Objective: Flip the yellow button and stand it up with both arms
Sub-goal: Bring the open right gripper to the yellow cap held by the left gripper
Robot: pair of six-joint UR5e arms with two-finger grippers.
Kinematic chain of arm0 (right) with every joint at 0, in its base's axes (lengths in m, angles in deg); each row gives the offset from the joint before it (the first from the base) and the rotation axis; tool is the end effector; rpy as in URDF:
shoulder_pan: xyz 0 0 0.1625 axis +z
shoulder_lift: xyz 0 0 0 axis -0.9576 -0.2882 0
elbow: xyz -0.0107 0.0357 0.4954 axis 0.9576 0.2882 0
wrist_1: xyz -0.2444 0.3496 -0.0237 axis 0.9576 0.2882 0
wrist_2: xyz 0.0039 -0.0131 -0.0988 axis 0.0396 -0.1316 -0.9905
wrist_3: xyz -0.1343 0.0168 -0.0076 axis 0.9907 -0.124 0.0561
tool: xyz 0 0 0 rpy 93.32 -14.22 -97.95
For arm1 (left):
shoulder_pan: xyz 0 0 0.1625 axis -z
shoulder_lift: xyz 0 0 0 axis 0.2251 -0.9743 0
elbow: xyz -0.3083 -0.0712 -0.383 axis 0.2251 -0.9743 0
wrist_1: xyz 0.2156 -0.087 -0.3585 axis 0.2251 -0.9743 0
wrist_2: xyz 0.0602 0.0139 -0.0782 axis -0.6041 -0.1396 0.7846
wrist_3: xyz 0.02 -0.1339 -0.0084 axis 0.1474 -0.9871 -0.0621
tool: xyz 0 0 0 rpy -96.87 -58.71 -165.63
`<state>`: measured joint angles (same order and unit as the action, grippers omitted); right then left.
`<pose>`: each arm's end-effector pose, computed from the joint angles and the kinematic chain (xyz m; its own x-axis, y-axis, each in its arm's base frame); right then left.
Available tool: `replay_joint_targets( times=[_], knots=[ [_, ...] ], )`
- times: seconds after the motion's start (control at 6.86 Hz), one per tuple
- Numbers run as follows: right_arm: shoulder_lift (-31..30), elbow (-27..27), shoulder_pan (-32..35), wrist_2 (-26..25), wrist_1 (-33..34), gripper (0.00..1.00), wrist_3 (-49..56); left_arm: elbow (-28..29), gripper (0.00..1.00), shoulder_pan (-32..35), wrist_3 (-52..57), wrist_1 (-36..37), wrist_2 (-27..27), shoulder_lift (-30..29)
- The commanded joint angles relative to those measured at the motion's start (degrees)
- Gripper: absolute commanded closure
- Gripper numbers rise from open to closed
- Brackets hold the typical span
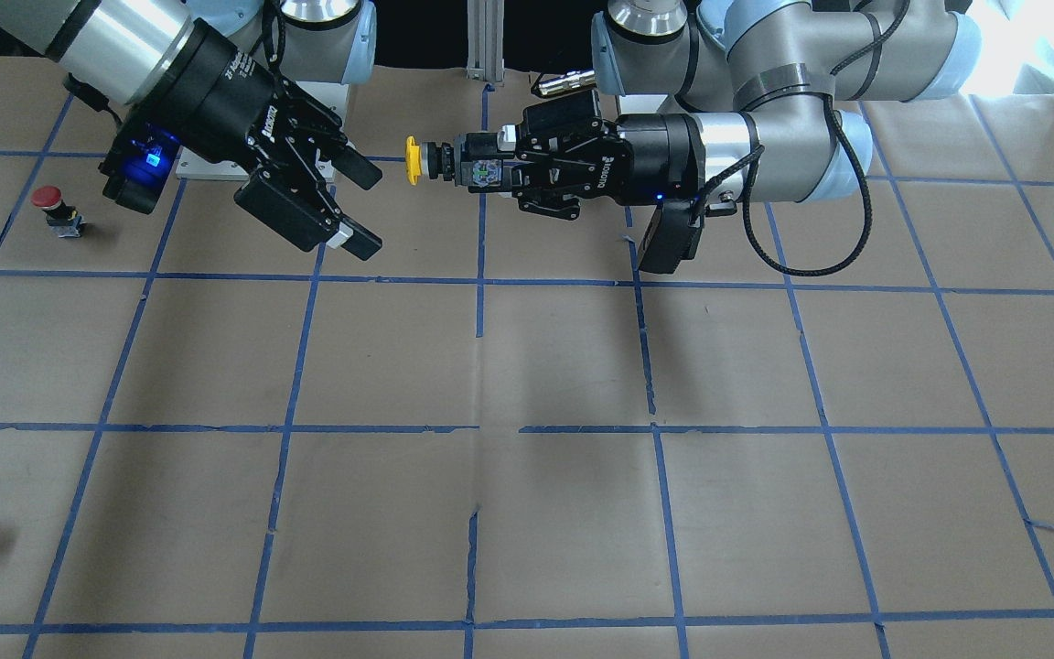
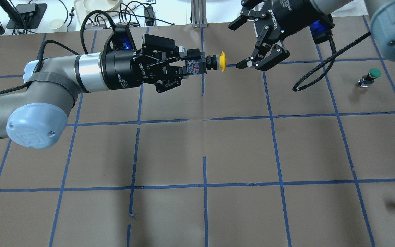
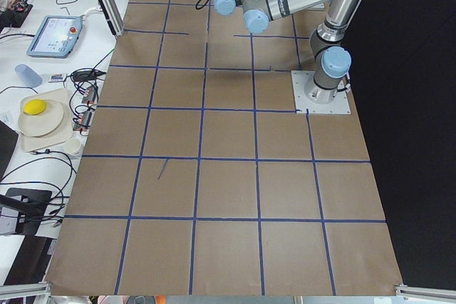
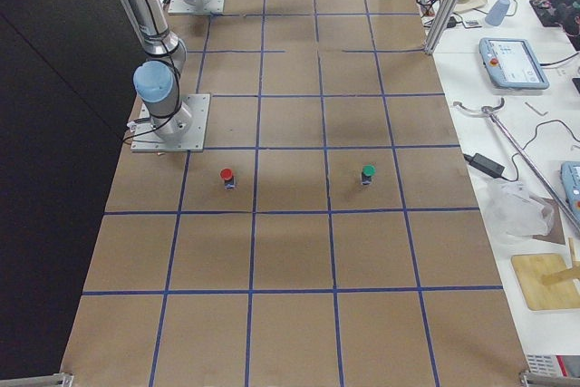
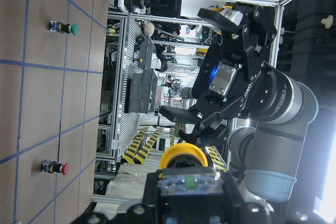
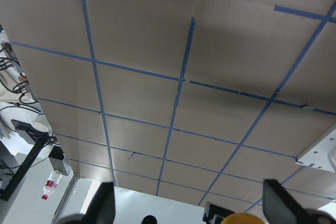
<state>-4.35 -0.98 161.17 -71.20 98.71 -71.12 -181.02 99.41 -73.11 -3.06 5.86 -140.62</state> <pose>0.2068 -0.5200 0.5677 -0.1154 0.9707 -0.2108 0.7258 0.2273 0.6493 -0.2389 -0.4851 0.4686 0.0091 -0.1139 0.9934 -0.0627 0.9915 0.1143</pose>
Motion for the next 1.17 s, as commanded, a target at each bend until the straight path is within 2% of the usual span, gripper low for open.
replay_joint_targets(
  times=[0.0, 0.58, 0.73, 0.88, 1.02],
  knots=[
    [-1.4, -0.1, 0.1, 3.6, -2.1, 0.01, -0.2, -0.1, 0.88, 0.0, -0.2, -0.1, 0.1, 0.1],
    [-0.8, -1.8, 1.6, 3.9, -2.0, 0.01, -0.2, -0.1, 0.88, 0.0, -0.2, 0.0, 0.0, 0.4],
    [-1.2, -1.8, 1.5, 3.9, -2.0, 0.10, -0.2, -0.1, 0.88, 0.0, -0.2, 0.0, 0.0, 0.4],
    [-1.4, -1.8, 1.5, 4.0, -2.1, 0.23, -0.2, -0.2, 0.88, 0.0, -0.2, 0.0, 0.0, 0.5],
    [-1.4, -1.8, 1.6, 4.0, -2.1, 0.43, -0.2, -0.1, 0.88, 0.0, -0.2, 0.0, 0.0, 0.5]
  ],
)
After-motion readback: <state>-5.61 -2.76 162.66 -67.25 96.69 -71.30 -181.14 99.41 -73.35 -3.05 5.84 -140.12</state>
